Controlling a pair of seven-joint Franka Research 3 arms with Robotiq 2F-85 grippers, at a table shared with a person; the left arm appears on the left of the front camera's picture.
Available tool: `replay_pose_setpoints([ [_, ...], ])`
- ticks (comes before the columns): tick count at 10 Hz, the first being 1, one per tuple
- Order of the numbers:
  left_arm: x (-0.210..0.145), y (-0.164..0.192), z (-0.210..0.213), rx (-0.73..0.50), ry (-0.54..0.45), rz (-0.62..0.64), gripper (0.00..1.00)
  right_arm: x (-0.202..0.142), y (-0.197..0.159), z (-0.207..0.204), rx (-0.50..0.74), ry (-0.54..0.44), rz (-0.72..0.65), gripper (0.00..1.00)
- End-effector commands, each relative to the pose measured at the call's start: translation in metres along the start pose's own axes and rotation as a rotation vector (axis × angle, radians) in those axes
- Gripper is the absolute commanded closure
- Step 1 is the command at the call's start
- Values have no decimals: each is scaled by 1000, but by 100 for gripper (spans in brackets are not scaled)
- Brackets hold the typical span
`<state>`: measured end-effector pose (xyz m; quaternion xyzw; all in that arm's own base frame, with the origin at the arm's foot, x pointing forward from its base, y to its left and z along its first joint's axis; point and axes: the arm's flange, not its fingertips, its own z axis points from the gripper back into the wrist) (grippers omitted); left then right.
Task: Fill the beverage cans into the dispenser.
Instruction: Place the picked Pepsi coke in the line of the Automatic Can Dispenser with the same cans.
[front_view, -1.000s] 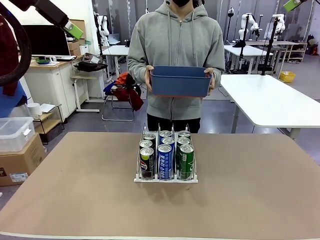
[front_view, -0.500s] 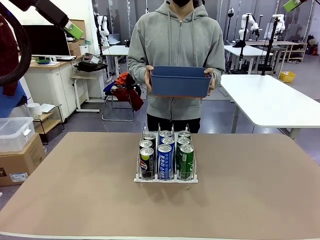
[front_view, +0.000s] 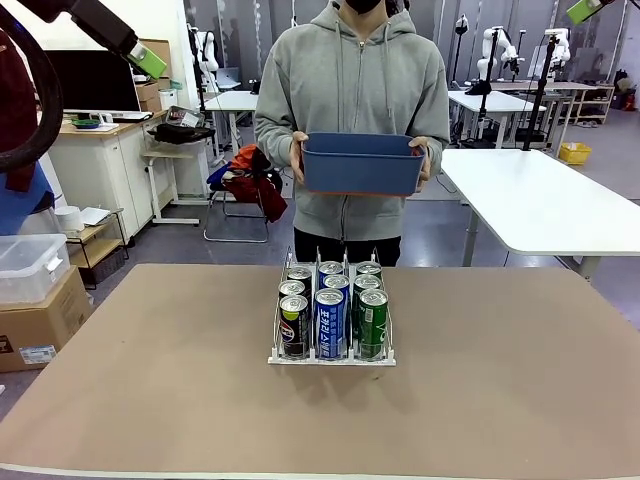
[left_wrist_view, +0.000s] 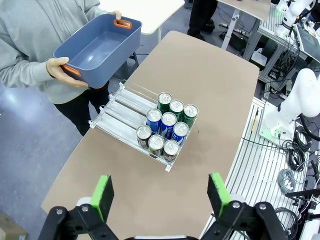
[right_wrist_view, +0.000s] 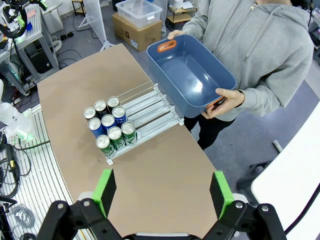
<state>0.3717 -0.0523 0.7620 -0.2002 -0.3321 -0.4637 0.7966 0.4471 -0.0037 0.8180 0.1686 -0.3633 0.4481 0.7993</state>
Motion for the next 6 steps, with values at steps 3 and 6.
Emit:
replay_pose_setpoints([
  [3,-1,1,0,-11,-8,-3,0,0,1,-2,-7,-23,-7,0],
  [6,-1,1,0,-11,-8,-3,0,0,1,-2,-7,-23,-7,0],
])
